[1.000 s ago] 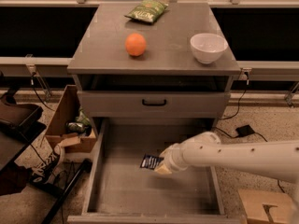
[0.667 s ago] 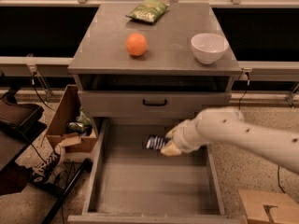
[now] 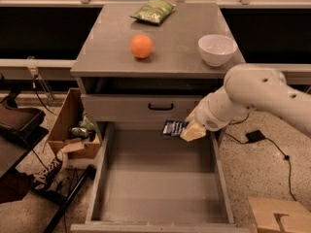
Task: Pick rxbar blueberry from middle drawer and place on counter
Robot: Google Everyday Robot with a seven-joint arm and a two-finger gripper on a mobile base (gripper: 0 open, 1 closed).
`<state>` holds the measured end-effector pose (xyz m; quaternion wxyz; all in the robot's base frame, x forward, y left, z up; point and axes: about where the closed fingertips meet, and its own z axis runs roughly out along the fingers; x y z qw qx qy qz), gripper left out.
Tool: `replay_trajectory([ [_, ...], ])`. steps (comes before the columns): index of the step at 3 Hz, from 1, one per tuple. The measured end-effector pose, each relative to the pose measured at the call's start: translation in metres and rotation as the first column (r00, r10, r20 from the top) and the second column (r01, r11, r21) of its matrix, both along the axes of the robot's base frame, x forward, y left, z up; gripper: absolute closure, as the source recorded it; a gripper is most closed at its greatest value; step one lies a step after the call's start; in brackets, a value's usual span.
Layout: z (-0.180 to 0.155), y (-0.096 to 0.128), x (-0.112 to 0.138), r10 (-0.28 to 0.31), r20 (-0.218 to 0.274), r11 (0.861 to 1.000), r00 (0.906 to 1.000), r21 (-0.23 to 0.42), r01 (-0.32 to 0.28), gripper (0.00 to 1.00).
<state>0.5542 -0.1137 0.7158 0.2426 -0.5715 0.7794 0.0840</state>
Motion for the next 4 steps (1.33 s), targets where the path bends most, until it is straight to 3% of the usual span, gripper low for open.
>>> replay_trajectory([
  [1,0.040,-0.029,-0.010,-0.046,-0.028,0.997,0.9986,-0.058,0.044,1.00],
  [2,0.041,-0.029,-0.010,-0.045,-0.028,0.997,0.9986,-0.058,0.044,1.00],
  [3,0.064,-0.012,0.004,-0.021,0.006,0.999,0.9998,-0.034,0.022,1.00],
  [4,0.121,0.010,0.023,-0.011,0.042,1.000,0.9991,-0.003,0.011,1.00],
])
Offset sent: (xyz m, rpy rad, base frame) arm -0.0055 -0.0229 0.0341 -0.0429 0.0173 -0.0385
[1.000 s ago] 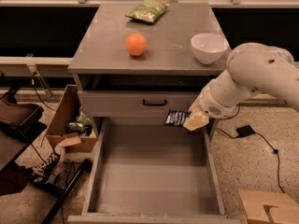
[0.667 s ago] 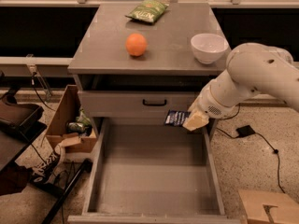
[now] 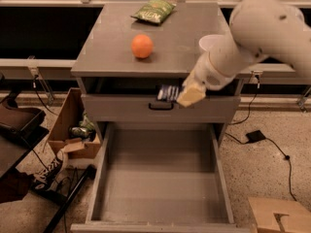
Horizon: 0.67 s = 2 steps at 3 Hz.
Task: Pick rxbar blueberry from middle drawer and place on counter
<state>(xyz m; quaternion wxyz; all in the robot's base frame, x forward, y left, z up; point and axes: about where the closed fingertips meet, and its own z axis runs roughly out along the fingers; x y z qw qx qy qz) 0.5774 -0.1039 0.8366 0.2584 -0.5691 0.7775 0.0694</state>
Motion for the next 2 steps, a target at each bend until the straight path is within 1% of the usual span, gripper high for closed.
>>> replay_trajectory([
  [1,0.076,0.029,0.026,0.005,0.042,1.000,0.9991,0.008,-0.005,1.00],
  [2,0.135,0.062,0.047,0.012,0.076,1.000,0.9970,-0.011,-0.011,1.00],
])
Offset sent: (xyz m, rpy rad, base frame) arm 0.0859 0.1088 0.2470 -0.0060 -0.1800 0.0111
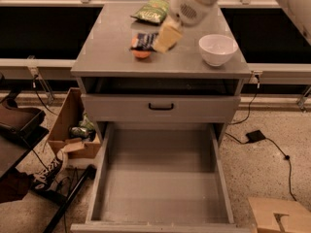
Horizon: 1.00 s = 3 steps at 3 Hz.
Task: Pick rxbar blueberry from middle drawer and place on counter
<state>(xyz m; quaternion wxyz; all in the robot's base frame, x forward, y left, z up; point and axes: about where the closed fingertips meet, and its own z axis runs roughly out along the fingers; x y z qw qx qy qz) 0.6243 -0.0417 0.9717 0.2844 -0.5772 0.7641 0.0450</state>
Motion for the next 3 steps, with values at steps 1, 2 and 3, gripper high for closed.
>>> replay_trajectory([
  [1,0.034,0.038,0.039,0.002,0.023,1.000,0.9997,0.023,-0.003,1.00],
  [2,0.047,0.064,0.107,-0.061,0.054,0.986,0.9966,0.156,0.052,1.00],
  [3,0.060,0.065,0.153,-0.152,0.098,0.956,0.9835,0.267,0.121,1.00],
])
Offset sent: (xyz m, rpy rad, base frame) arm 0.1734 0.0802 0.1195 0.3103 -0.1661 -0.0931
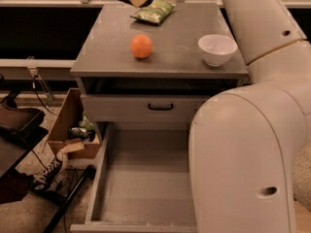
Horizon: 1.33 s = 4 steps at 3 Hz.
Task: Pick rxbar blueberry from middle drawer and place on counter
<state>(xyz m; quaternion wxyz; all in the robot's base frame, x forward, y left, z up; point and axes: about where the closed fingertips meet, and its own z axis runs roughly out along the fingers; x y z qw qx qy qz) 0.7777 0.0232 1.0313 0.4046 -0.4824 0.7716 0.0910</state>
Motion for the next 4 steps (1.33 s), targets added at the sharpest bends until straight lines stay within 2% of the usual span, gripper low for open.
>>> replay_trajectory([
  [1,-0.001,0.000,0.000,0.001,-0.002,1.000,1.0000,-0.001,-0.001,1.00],
  [2,-0.012,0.027,0.014,0.000,-0.024,1.000,0.9997,0.022,0.000,1.00],
  [3,-0.026,0.070,0.041,0.004,-0.020,0.996,0.9998,0.093,-0.002,1.00],
  [4,-0.050,0.111,0.061,-0.011,-0.051,0.992,0.9986,0.121,0.017,1.00],
])
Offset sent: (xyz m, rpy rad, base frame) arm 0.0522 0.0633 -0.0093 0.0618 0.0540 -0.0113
